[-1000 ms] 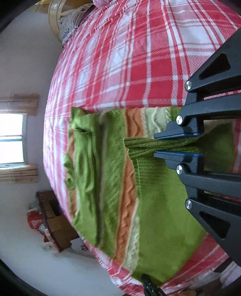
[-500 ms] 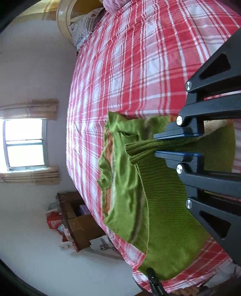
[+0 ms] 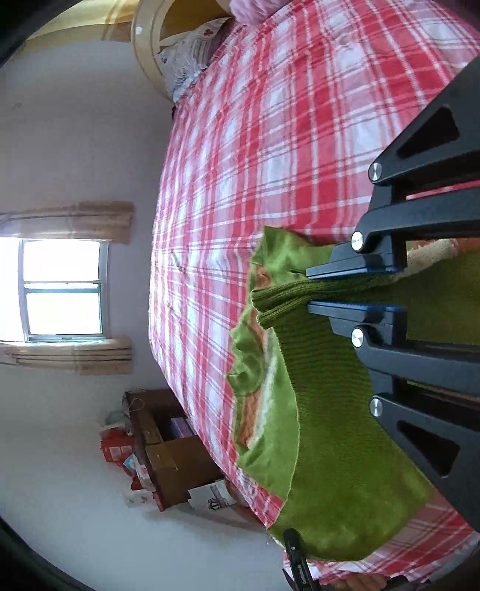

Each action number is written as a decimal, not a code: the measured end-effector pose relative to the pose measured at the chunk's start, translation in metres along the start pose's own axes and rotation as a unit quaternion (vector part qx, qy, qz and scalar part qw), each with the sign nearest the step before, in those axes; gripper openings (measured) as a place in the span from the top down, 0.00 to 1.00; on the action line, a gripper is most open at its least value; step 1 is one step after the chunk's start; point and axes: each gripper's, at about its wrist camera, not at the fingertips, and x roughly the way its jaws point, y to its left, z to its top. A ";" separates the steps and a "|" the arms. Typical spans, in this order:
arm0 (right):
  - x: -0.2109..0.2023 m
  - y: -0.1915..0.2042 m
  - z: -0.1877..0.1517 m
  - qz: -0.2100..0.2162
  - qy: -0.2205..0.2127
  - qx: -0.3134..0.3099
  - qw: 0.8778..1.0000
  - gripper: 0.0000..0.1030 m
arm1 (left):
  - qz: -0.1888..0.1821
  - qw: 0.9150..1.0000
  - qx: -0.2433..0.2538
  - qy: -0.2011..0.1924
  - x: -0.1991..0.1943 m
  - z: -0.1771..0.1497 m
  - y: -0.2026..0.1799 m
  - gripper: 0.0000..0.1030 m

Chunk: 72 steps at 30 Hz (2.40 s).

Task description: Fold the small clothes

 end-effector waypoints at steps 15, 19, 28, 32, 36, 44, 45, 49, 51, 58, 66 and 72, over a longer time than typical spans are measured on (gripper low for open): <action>0.150 -0.029 0.082 -0.050 0.030 0.004 0.998 1.00 | 0.052 0.999 -0.001 -0.006 0.095 0.111 0.006 0.94; 0.151 -0.040 0.066 0.012 0.047 0.043 0.998 1.00 | 0.027 0.999 0.039 0.016 0.091 0.101 0.005 0.72; 0.122 -0.043 0.028 0.104 0.077 0.107 0.986 0.99 | 0.019 0.992 0.122 0.028 0.076 0.048 -0.014 0.17; 0.122 -0.038 0.014 0.127 0.109 0.094 0.981 0.99 | 0.000 0.992 0.118 0.053 0.088 0.036 -0.016 0.17; 0.119 -0.031 0.009 0.128 0.121 0.070 0.982 0.99 | 0.019 0.990 0.120 0.073 0.098 0.029 -0.015 0.17; 0.122 -0.025 0.024 0.156 0.100 0.071 0.980 0.98 | -0.005 0.994 0.070 0.079 0.101 0.025 0.004 0.17; 0.124 -0.023 0.026 0.156 0.099 0.069 0.980 0.98 | -0.005 0.995 0.069 0.079 0.101 0.024 0.004 0.17; 0.131 -0.030 0.025 0.198 0.109 0.112 0.968 0.98 | -0.011 0.995 0.065 0.074 0.100 0.025 0.005 0.17; 0.129 -0.039 0.021 0.223 0.103 0.151 0.958 0.98 | -0.012 0.996 0.063 0.068 0.099 0.025 0.006 0.31; 0.101 -0.053 0.020 0.146 0.039 0.122 0.981 0.98 | 0.021 0.994 0.094 0.044 0.090 0.022 -0.005 0.44; 0.129 -0.051 0.024 0.128 0.094 0.096 0.983 0.87 | 0.027 0.995 0.091 0.005 0.078 0.027 -0.005 0.40; 0.142 -0.034 0.026 0.119 0.101 0.056 0.986 0.19 | 0.027 0.993 0.107 0.035 0.093 0.026 -0.012 0.41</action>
